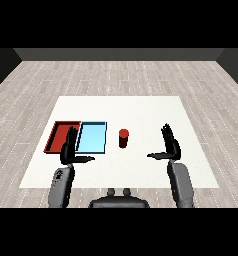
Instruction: Pick the red can and put it in the red box
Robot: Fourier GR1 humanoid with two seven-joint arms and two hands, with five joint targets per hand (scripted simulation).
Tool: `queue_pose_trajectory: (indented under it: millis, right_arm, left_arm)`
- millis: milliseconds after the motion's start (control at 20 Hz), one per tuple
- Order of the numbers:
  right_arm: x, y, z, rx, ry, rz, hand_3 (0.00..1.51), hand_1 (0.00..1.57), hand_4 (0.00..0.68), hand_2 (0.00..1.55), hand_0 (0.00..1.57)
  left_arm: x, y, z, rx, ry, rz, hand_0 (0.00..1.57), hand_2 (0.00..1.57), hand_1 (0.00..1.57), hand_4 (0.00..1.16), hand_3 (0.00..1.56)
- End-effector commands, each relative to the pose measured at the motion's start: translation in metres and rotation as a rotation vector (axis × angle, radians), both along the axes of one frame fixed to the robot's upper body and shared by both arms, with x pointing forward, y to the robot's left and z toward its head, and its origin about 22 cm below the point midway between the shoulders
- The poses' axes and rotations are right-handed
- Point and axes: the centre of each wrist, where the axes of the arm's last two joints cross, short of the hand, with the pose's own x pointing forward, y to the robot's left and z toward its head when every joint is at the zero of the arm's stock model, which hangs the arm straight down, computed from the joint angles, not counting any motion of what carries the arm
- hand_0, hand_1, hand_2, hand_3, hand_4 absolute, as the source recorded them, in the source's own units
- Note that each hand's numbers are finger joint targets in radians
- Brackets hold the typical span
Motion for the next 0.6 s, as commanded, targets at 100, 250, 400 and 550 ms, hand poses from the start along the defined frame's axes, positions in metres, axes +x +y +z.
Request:
queue_pose_trajectory:
  millis: [100,250,400,550]
  right_arm:
    - [-0.011,-0.029,-0.016,0.013,-0.028,-0.016,0.0,0.0,0.0,0.0,0.0]
    - [-0.005,-0.001,0.0,-0.002,-0.03,0.005,0.0,0.0,0.0,0.0,0.0]
    - [0.0,0.001,-0.012,-0.008,-0.015,-0.006,0.0,0.0,0.0,0.0,0.0]
    - [0.032,0.012,-0.008,0.016,-0.02,0.027,0.0,0.0,0.0,0.0,0.0]
  left_arm:
    - [-0.015,0.017,-0.009,0.027,-0.055,0.016,0.0,0.0,0.0,0.0,0.0]
    - [-0.005,0.005,0.017,0.045,-0.023,0.015,0.0,0.0,0.0,0.0,0.0]
    - [0.007,-0.015,-0.014,0.023,-0.021,0.021,0.0,0.0,0.0,0.0,0.0]
    - [-0.014,-0.011,0.005,0.021,-0.01,0.029,0.0,0.0,0.0,0.0,0.0]
